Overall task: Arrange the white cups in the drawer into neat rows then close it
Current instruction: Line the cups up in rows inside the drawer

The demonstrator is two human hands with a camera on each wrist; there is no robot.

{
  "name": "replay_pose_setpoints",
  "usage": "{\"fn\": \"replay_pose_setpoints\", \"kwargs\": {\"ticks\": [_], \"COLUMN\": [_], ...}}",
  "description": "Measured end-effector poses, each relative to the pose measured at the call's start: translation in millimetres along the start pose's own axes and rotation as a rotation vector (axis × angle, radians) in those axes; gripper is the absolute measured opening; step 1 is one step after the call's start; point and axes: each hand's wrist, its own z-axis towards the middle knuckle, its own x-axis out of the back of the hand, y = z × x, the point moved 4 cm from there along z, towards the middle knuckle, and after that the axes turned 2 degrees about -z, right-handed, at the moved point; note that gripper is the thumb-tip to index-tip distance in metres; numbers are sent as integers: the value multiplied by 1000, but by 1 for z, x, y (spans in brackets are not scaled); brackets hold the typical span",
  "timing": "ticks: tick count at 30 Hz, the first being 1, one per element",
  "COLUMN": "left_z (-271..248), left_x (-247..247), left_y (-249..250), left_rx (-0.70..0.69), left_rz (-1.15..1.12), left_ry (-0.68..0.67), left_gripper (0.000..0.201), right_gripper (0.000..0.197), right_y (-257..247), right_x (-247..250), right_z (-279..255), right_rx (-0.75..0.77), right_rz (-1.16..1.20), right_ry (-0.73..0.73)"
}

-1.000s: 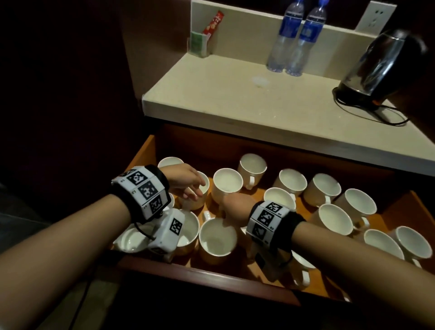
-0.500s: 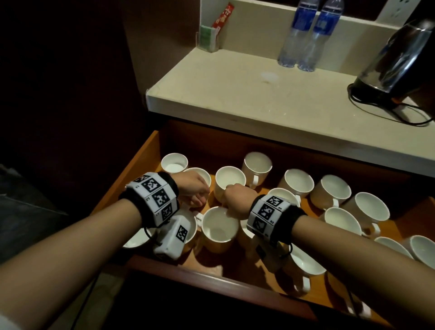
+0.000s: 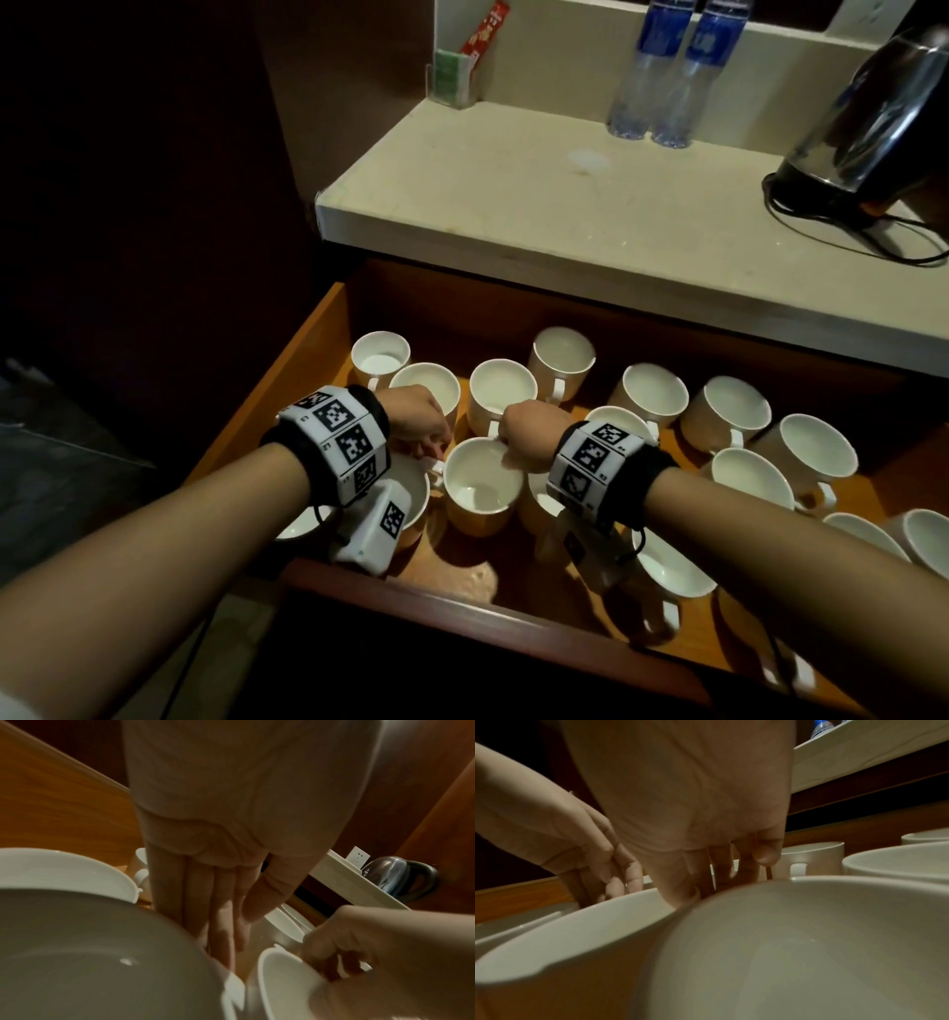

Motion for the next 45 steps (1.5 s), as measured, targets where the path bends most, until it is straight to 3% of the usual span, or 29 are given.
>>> {"fn": "replay_pose_setpoints", "kwargs": {"ticks": [13, 21, 28, 31, 35, 39, 45], "left_z": [3, 1, -5, -8, -5, 0, 6], "left_x": [-7, -13, -12, -14, -15, -15, -31], "left_y": [8, 10, 10, 9, 11, 20, 39], "left_rx": [-69, -74, -81, -51, -18, -58, -166], "left_rz": [87, 82, 136, 166, 177, 108, 286], "left_ry": [-34, -138, -234, -294, -237, -164, -112], "left_gripper": [23, 24, 26, 24, 22, 10, 34], "right_gripper": [27, 26, 37, 31, 33, 39, 37], "right_y": [6, 8, 15, 11, 9, 32, 53], "right_x": [-4, -4, -6, -5, -1, 9, 9], "right_z": [2, 0, -3, -6, -7, -17, -30], "right_rx": [-13, -17, 30, 76, 114, 50, 9], "right_rz": [-32, -23, 57, 24, 107, 112, 88], "right_ry": [61, 87, -63, -34, -59, -27, -25]}}
